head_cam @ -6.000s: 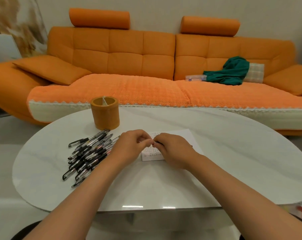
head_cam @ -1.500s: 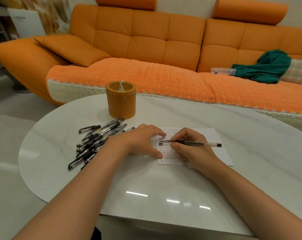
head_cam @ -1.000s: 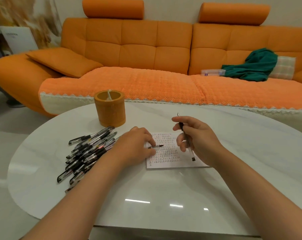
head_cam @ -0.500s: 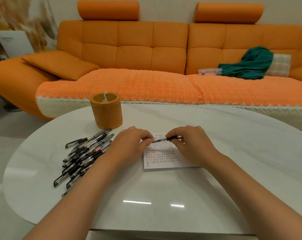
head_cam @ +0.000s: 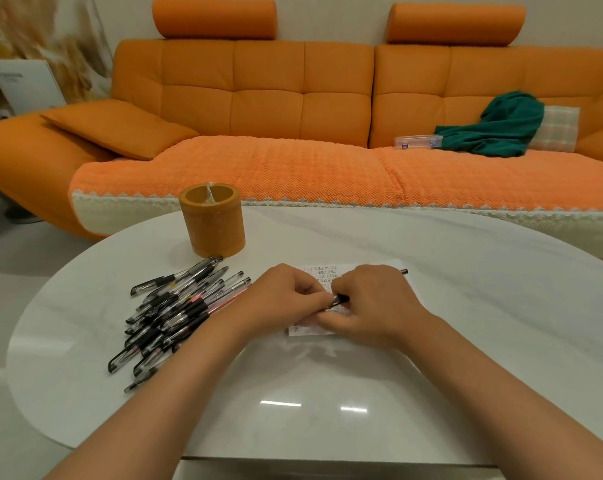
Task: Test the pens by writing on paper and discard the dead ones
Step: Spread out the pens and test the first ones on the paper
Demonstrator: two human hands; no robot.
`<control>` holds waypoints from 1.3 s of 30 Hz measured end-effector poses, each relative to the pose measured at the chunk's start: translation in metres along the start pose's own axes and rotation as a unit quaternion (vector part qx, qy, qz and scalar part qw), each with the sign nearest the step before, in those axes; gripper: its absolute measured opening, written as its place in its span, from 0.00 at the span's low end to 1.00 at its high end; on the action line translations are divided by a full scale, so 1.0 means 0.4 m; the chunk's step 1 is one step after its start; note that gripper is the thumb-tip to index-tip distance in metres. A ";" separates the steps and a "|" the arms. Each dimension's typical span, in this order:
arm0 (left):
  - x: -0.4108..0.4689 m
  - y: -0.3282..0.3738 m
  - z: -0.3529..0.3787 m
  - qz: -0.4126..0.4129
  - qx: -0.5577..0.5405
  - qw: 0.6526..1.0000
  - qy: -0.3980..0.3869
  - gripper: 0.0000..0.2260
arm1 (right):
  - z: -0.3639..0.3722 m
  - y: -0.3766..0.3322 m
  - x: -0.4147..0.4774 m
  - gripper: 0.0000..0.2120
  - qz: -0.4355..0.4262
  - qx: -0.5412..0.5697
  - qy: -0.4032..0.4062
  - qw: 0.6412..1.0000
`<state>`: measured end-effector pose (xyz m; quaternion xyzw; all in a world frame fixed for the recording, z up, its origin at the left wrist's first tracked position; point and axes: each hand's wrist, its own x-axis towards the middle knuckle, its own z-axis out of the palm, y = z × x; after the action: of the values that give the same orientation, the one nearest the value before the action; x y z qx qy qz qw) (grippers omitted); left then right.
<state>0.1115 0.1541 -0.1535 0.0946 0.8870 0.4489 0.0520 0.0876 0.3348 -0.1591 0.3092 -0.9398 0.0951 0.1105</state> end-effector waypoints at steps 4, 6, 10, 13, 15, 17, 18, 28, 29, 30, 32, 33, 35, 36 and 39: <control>-0.009 0.010 0.005 -0.017 -0.009 1.000 -0.021 0.08 | 0.003 -0.011 -0.006 0.30 0.021 -0.010 -0.003 1.000; -0.012 0.011 0.004 -0.024 -0.027 0.999 -0.033 0.08 | 0.008 -0.015 -0.011 0.27 0.025 -0.025 -0.004 0.999; -0.011 0.009 -0.003 -0.032 -0.042 0.998 -0.034 0.07 | 0.020 -0.015 -0.013 0.26 0.014 0.006 0.000 1.000; 0.002 0.000 -0.019 -0.018 -0.028 0.999 0.022 0.09 | 0.011 0.002 -0.007 0.15 -0.002 0.072 -0.014 0.997; 0.013 -0.017 -0.033 -0.008 0.014 0.997 0.080 0.09 | 0.013 0.016 0.000 0.07 0.008 0.126 -0.019 0.992; 0.020 -0.035 -0.039 0.001 0.067 0.990 0.122 0.07 | 0.025 0.033 0.010 0.11 0.026 0.165 0.006 0.986; 0.023 -0.045 -0.039 0.002 0.097 0.986 0.134 0.08 | 0.031 0.042 0.016 0.13 0.037 0.161 0.019 0.986; 0.015 -0.105 -0.048 0.006 0.293 0.956 -0.004 0.27 | 0.052 0.077 0.115 0.15 0.121 0.014 0.047 0.991; 0.012 -0.104 -0.052 0.008 0.289 0.957 -0.005 0.27 | 0.056 0.076 0.139 0.15 0.125 0.010 0.046 0.991; 0.010 -0.103 -0.055 0.008 0.285 0.958 -0.007 0.27 | 0.062 0.074 0.163 0.14 0.129 0.013 0.040 0.991; 0.007 -0.103 -0.059 0.008 0.281 0.960 -0.008 0.28 | 0.080 0.069 0.208 0.14 0.134 0.028 0.025 0.990; 0.008 -0.104 -0.061 0.009 0.281 0.960 -0.006 0.29 | 0.089 0.067 0.229 0.14 0.133 0.033 0.018 0.990; 0.008 -0.110 -0.064 0.011 0.284 0.959 0.001 0.30 | 0.105 0.063 0.266 0.15 0.126 0.036 0.004 0.991; 0.008 -0.114 -0.066 0.015 0.286 0.958 0.005 0.30 | 0.111 0.062 0.282 0.15 0.122 0.033 -0.003 0.992; 0.007 -0.119 -0.069 0.030 0.282 0.959 0.009 0.29 | 0.120 0.063 0.316 0.15 0.113 0.013 -0.024 0.993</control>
<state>0.0979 0.1052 -0.1757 0.1276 0.9749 0.1827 0.0016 -0.0340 0.2718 -0.1742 0.2049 -0.9696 0.1118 0.0729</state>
